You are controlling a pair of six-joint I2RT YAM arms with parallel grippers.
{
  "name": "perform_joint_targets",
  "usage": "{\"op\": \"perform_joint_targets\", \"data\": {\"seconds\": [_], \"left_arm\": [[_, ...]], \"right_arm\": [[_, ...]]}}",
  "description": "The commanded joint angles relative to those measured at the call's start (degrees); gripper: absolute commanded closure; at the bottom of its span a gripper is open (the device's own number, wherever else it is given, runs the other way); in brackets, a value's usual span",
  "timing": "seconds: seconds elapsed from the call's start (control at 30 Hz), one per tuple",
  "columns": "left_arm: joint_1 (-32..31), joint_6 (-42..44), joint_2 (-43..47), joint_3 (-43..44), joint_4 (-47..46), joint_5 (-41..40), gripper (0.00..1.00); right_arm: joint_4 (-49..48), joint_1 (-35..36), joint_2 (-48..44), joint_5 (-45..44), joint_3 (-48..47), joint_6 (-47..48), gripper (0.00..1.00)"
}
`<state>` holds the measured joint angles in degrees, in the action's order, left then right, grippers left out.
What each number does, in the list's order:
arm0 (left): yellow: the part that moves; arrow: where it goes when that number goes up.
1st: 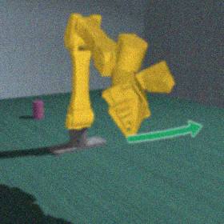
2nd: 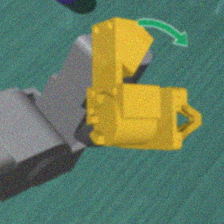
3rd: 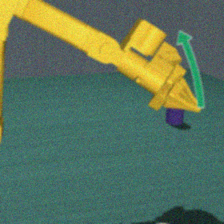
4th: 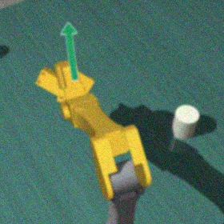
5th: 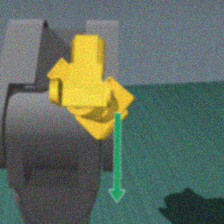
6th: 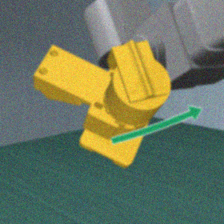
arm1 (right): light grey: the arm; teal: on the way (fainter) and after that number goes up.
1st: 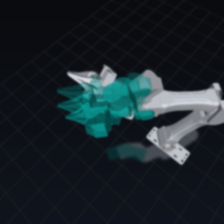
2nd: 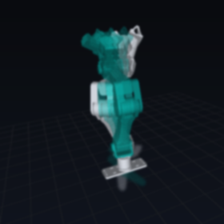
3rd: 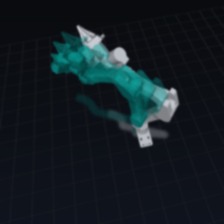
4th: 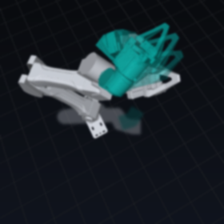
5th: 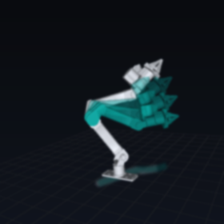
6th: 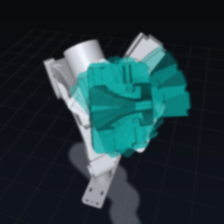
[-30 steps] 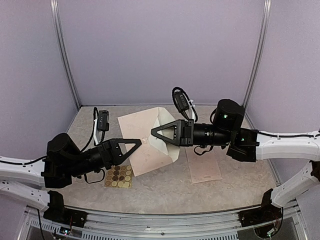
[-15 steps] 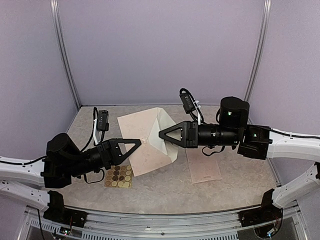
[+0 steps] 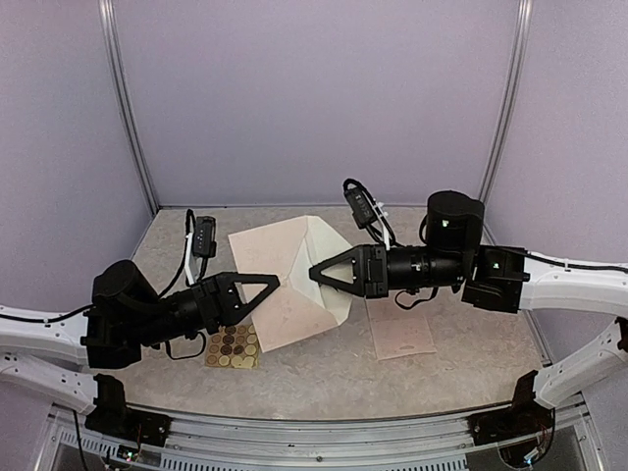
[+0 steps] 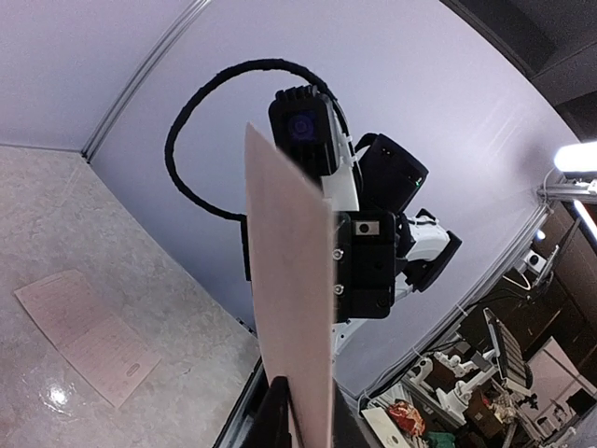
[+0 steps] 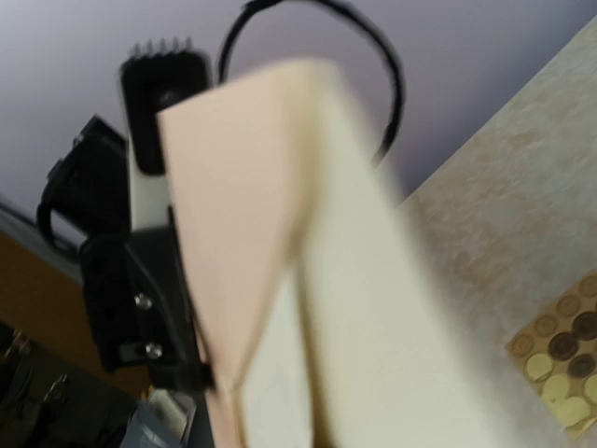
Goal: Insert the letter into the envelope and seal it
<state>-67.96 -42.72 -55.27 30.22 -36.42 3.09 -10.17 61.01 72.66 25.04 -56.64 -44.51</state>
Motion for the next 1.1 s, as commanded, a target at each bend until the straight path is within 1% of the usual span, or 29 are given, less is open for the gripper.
{"op": "perform_joint_targets", "data": {"seconds": [0.0, 0.1, 0.33, 0.63, 0.73, 0.83, 0.87, 1.03, 1.07], "left_arm": [[-0.3, 0.4, -1.1, 1.9, 0.4, 0.8, 0.84], [-0.3, 0.5, -1.6, 2.3, 0.9, 0.6, 0.84], [-0.2, 0.5, -2.7, 2.6, 0.9, 0.9, 0.93], [-0.2, 0.5, -3.2, 2.7, 0.7, 2.0, 0.94], [-0.3, 0.5, -3.1, 2.5, 0.9, 1.7, 0.97], [-0.3, 0.5, -2.4, 2.1, 2.1, 0.0, 0.99], [-0.2, 0.6, -1.7, 1.9, 2.7, -0.7, 1.00], [-0.1, 0.5, 0.1, 1.0, 4.5, -2.0, 1.00], [-0.1, 0.4, 0.1, 1.1, 4.7, -2.0, 1.00]], "right_arm": [[-1.2, 0.7, 1.9, 4.3, -2.3, 1.4, 1.00], [0.3, 1.0, 2.9, 4.8, -3.3, 2.2, 1.00], [0.4, 2.1, 5.4, 6.6, -5.2, 3.0, 1.00], [-0.7, 2.9, 8.0, 7.5, -6.5, 2.9, 1.00], [-0.3, 3.0, 7.7, 6.6, -6.5, 3.0, 1.00], [1.5, 2.9, 5.4, 3.1, -5.7, 3.3, 1.00], [2.1, 2.9, 4.4, 1.8, -5.2, 3.5, 0.96], [5.6, 2.3, -2.6, -5.1, -2.4, 3.9, 0.59], [6.3, 2.1, -3.9, -6.4, -1.7, 4.1, 0.53]]}}
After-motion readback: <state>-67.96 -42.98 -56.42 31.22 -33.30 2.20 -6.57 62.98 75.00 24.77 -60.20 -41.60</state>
